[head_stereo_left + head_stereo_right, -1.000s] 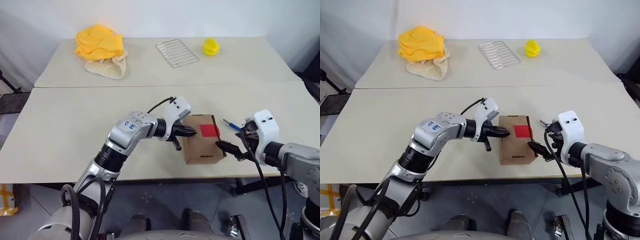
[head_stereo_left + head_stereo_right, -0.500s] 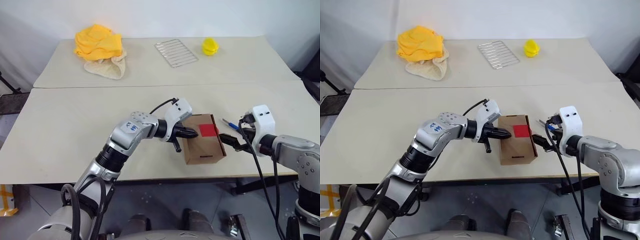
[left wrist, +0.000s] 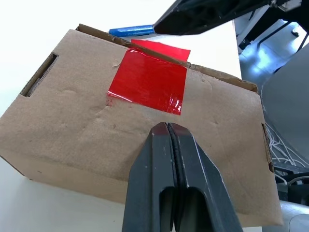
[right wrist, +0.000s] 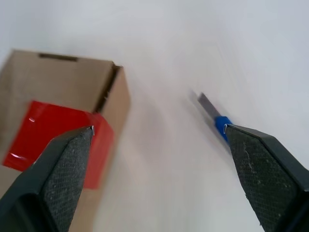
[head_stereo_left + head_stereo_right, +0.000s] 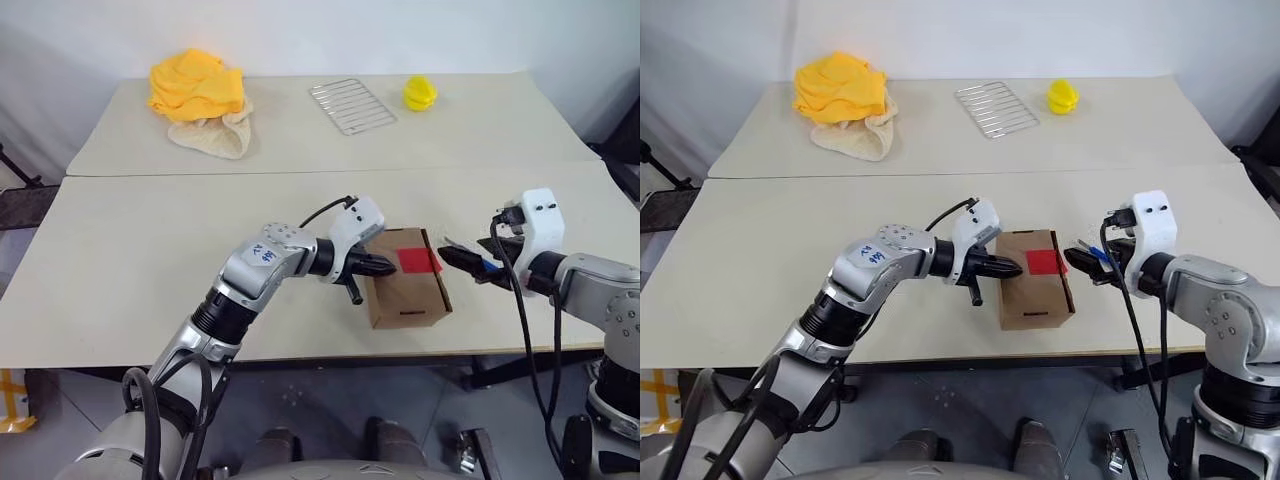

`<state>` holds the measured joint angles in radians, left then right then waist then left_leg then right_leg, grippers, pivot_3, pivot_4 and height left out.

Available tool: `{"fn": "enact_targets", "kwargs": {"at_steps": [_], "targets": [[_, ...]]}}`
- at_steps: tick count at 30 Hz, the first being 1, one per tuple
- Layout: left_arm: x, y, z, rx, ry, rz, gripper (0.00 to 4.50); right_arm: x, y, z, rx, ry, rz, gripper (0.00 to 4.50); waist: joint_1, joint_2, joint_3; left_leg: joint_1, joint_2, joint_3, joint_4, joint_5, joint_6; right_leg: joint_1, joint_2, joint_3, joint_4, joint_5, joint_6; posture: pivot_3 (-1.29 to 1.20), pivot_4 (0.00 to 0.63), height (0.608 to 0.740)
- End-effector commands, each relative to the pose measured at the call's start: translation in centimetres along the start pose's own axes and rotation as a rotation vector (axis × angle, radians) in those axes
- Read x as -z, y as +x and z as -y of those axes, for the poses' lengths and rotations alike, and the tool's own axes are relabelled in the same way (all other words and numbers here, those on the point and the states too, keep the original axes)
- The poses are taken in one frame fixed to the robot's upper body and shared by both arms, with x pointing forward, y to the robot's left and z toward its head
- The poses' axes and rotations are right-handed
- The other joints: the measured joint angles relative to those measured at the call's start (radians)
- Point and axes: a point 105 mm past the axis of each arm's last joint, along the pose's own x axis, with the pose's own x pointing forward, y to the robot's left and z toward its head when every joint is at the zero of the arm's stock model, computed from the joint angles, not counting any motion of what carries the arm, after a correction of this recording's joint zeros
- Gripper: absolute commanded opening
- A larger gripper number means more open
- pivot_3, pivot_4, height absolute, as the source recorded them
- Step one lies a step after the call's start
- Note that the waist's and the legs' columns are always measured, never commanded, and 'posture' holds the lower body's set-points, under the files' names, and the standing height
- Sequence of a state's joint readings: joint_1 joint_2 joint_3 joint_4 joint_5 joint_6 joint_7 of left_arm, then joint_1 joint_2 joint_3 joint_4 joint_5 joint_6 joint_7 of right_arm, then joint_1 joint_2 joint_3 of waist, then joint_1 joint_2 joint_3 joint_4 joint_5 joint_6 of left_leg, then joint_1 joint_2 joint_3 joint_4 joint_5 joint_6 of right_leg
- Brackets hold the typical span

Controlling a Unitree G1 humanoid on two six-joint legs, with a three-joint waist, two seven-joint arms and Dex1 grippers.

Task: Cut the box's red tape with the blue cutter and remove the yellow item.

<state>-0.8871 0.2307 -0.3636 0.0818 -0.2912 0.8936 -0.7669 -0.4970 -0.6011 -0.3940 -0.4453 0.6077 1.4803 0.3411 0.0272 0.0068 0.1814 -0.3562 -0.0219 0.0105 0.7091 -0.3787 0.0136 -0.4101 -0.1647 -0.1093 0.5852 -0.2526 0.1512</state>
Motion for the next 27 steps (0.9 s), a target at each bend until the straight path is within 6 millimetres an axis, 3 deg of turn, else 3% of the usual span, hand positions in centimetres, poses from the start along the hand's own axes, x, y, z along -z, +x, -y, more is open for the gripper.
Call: {"fn": "enact_targets", "kwargs": {"at_steps": [1, 11, 27], "targets": [[0.8, 0.5, 0.3, 0.011, -0.009, -0.034, 0.02, -0.5, -0.3, -0.5, -0.014, -0.014, 0.027, 4.50, 0.000, 0.000, 0.000, 0.000, 0.000, 0.000, 0.000, 0.000, 0.000, 0.000, 0.000, 0.000, 0.000, 0.000, 0.000, 0.00, 0.150, 0.740], [0.8, 0.6, 0.3, 0.011, -0.010, -0.032, 0.02, 1.5, 0.0, -0.4, -0.025, -0.014, -0.049, 4.50, 0.000, 0.000, 0.000, 0.000, 0.000, 0.000, 0.000, 0.000, 0.000, 0.000, 0.000, 0.000, 0.000, 0.000, 0.000, 0.00, 0.150, 0.740], [1.1, 0.4, 0.4, 0.011, -0.014, -0.039, 0.02, 5.5, -0.6, 1.5, 0.037, -0.062, -0.216, 4.50, 0.003, 0.000, 0.000, 0.000, 0.000, 0.000, 0.000, 0.000, 0.000, 0.000, 0.000, 0.000, 0.000, 0.000, 0.000, 0.00, 0.150, 0.740]]}}
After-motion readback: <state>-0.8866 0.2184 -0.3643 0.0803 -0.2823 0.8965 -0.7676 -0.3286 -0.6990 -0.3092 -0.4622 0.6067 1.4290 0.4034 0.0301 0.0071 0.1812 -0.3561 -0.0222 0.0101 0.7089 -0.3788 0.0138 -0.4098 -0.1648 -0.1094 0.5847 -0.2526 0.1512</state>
